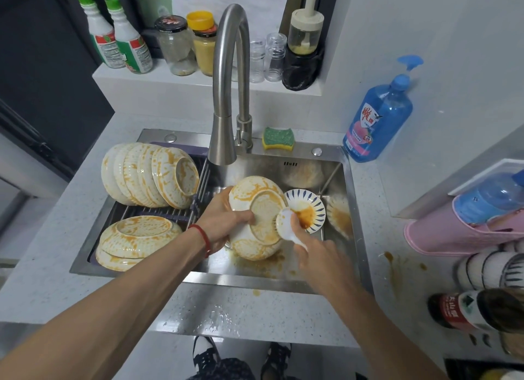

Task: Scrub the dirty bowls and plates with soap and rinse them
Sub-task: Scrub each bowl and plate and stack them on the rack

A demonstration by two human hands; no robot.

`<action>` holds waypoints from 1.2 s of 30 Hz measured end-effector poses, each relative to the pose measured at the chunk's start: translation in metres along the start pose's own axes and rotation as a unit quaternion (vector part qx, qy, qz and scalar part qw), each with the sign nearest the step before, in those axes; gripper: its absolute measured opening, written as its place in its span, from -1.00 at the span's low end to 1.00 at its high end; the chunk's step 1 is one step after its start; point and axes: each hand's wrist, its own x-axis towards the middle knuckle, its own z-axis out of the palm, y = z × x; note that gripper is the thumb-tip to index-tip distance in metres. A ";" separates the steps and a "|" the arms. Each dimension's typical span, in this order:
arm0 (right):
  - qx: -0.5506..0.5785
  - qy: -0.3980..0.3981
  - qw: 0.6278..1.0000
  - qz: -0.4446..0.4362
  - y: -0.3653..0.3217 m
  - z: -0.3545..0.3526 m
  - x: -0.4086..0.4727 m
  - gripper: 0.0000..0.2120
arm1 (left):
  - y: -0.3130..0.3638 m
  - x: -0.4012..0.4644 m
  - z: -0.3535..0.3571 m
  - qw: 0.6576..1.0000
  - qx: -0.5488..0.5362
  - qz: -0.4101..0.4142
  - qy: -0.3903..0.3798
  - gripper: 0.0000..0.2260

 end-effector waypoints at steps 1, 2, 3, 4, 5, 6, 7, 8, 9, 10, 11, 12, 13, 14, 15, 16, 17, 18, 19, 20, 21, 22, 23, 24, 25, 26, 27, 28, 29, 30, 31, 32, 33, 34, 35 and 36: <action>0.029 0.016 0.999 0.018 0.002 -0.005 0.006 -0.34 | 0.001 0.001 0.001 0.999 0.033 0.007 -0.012 -0.45; 0.073 0.037 0.996 0.031 0.002 -0.009 0.011 -0.30 | 0.004 0.002 0.002 0.997 0.074 0.018 -0.029 -0.47; 0.119 0.056 0.991 0.035 0.001 -0.012 0.018 -0.22 | 0.009 0.002 0.005 0.991 0.121 0.032 -0.054 -0.51; 0.153 0.070 0.985 0.023 -0.001 -0.016 0.025 -0.12 | 0.015 0.002 0.007 0.979 0.176 0.049 -0.085 -0.53; 0.174 0.078 0.982 0.004 -0.004 -0.019 0.031 -0.02 | 0.021 0.001 0.011 0.964 0.231 0.066 -0.115 -0.54; 0.194 0.082 0.977 -0.016 -0.006 -0.022 0.036 0.07 | 0.028 -0.001 0.014 0.946 0.281 0.083 -0.140 -0.55; 0.214 0.082 0.973 -0.029 -0.008 -0.026 0.039 0.13 | 0.033 -0.001 0.016 0.929 0.319 0.102 -0.156 -0.58; 0.238 0.080 0.968 -0.031 -0.009 -0.029 0.039 0.15 | 0.038 -0.002 0.017 0.920 0.337 0.118 -0.161 -0.62; 0.256 0.083 0.963 -0.026 -0.009 -0.031 0.039 0.16 | 0.043 -0.002 0.016 0.919 0.336 0.133 -0.157 -0.67; 0.275 0.091 0.957 -0.016 -0.008 -0.033 0.038 0.14 | 0.046 -0.004 0.014 0.925 0.320 0.142 -0.148 -0.70; 0.291 0.106 0.951 -0.005 -0.006 -0.032 0.036 0.10 | 0.048 -0.007 0.010 0.934 0.293 0.145 -0.140 -0.71; 0.315 0.124 0.941 0.001 -0.005 -0.032 0.034 0.04 | 0.048 -0.010 0.005 0.945 0.264 0.142 -0.133 -0.71; 0.335 0.139 0.932 0.011 -0.004 -0.029 0.032 -0.05 | 0.045 -0.013 -0.001 0.955 0.232 0.133 -0.125 -0.70; 0.366 0.146 0.919 0.030 -0.004 -0.027 0.030 -0.14 | 0.041 -0.018 -0.007 0.965 0.198 0.122 -0.118 -0.67; 0.393 0.146 0.906 0.055 -0.003 -0.023 0.029 -0.22 | 0.035 -0.021 -0.010 0.973 0.168 0.113 -0.109 -0.62; 0.420 0.146 0.893 0.072 -0.003 -0.020 0.030 -0.27 | 0.027 -0.024 -0.011 0.979 0.147 0.103 -0.094 -0.57; 0.430 0.142 0.888 0.080 -0.004 -0.018 0.030 -0.28 | 0.019 -0.026 -0.010 0.984 0.132 0.093 -0.076 -0.52; 0.425 0.141 0.890 0.084 -0.005 -0.016 0.029 -0.23 | 0.013 -0.028 -0.007 0.987 0.124 0.087 -0.057 -0.50; 0.387 0.134 0.908 0.086 -0.006 -0.015 0.029 -0.14 | 0.007 -0.028 -0.004 0.988 0.122 0.086 -0.036 -0.51; 0.336 0.125 0.930 0.082 -0.006 -0.014 0.031 -0.09 | 0.003 -0.027 -0.002 0.988 0.128 0.089 -0.019 -0.53; 0.274 0.116 0.952 0.077 -0.007 -0.016 0.030 -0.15 | 0.001 -0.025 -0.001 0.985 0.145 0.091 -0.003 -0.53; 0.220 0.113 0.966 0.076 -0.004 -0.018 0.031 -0.28 | 0.001 -0.024 0.000 0.981 0.167 0.097 0.008 -0.53; 0.182 0.107 0.975 0.073 -0.003 -0.020 0.033 -0.39 | 0.003 -0.022 0.000 0.976 0.191 0.102 0.016 -0.51; 0.156 0.095 0.981 0.063 -0.004 -0.023 0.031 -0.45 | 0.004 -0.021 0.002 0.972 0.212 0.104 0.022 -0.50; 0.132 0.079 0.987 0.047 -0.009 -0.025 0.028 -0.45 | 0.005 -0.020 0.003 0.967 0.231 0.104 0.029 -0.50; 0.113 0.064 0.991 0.014 -0.016 -0.025 0.024 -0.44 | 0.005 -0.019 0.005 0.960 0.257 0.105 0.040 -0.50; 0.103 0.049 0.993 -0.024 -0.026 -0.023 0.017 -0.43 | 0.006 -0.020 0.006 0.951 0.286 0.106 0.057 -0.50; 0.089 0.037 0.994 -0.058 -0.035 -0.022 0.012 -0.41 | 0.007 -0.020 0.007 0.942 0.310 0.105 0.074 -0.51; 0.064 0.032 0.995 -0.073 -0.041 -0.022 0.010 -0.40 | 0.008 -0.021 0.008 0.937 0.323 0.102 0.088 -0.53; 0.038 0.037 0.996 -0.068 -0.041 -0.024 0.014 -0.39 | 0.010 -0.022 0.008 0.936 0.325 0.101 0.093 -0.54; 0.030 0.047 0.998 -0.043 -0.039 -0.030 0.019 -0.38 | 0.010 -0.023 0.009 0.936 0.325 0.099 0.095 -0.54; 0.028 0.055 0.998 -0.023 -0.037 -0.034 0.022 -0.36 | 0.011 -0.025 0.010 0.935 0.326 0.099 0.097 -0.55; 0.031 0.054 0.998 -0.021 -0.040 -0.036 0.021 -0.35 | 0.012 -0.025 0.010 0.934 0.328 0.102 0.103 -0.57; 0.038 0.041 0.998 -0.035 -0.046 -0.033 0.015 -0.34 | 0.012 -0.025 0.009 0.931 0.331 0.108 0.107 -0.59; 0.046 0.024 0.997 -0.061 -0.056 -0.028 0.005 -0.34 | 0.013 -0.024 0.008 0.930 0.331 0.118 0.111 -0.62; 0.046 0.012 0.996 -0.079 -0.064 -0.022 -0.004 -0.33 | 0.012 -0.024 0.007 0.929 0.330 0.124 0.111 -0.65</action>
